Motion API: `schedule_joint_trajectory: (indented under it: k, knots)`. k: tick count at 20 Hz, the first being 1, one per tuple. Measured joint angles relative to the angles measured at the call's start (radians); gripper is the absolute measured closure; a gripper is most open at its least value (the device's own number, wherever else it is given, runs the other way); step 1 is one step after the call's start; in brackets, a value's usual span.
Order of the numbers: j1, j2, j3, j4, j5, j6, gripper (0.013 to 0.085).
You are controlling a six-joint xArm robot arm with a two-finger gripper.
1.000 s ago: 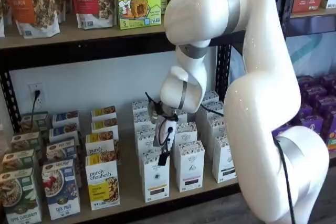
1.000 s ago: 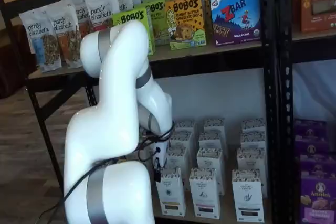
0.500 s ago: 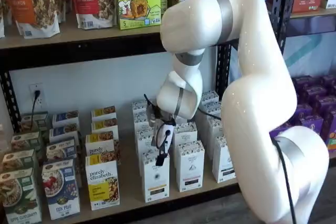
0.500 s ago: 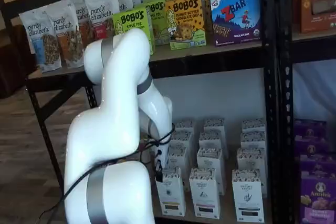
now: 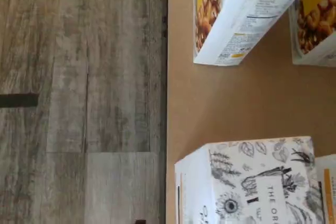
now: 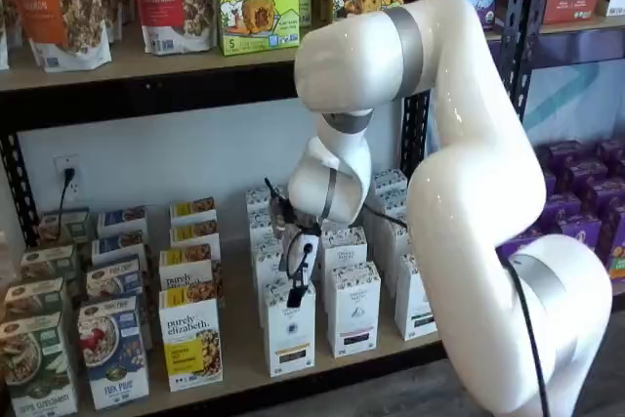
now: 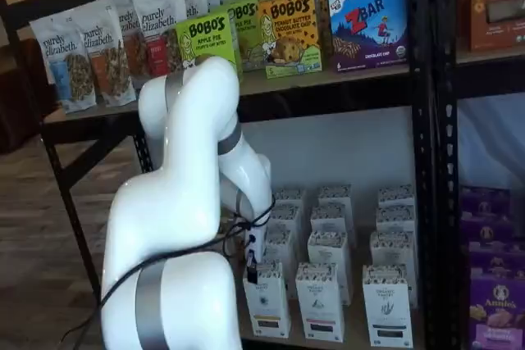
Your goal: Pick up the white box with a yellow strip in the middle, on the bottom shelf, the fourth box from the left
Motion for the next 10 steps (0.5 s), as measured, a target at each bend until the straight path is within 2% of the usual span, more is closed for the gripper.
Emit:
schedule_joint_trajectory:
  k: [3,10]
  knots:
    - [-0.006,0.02,-0.024,-0.05,0.001,0.04,0.013]
    - [-0.024,0.058,-0.072,-0.131,0.012,0.098,0.013]
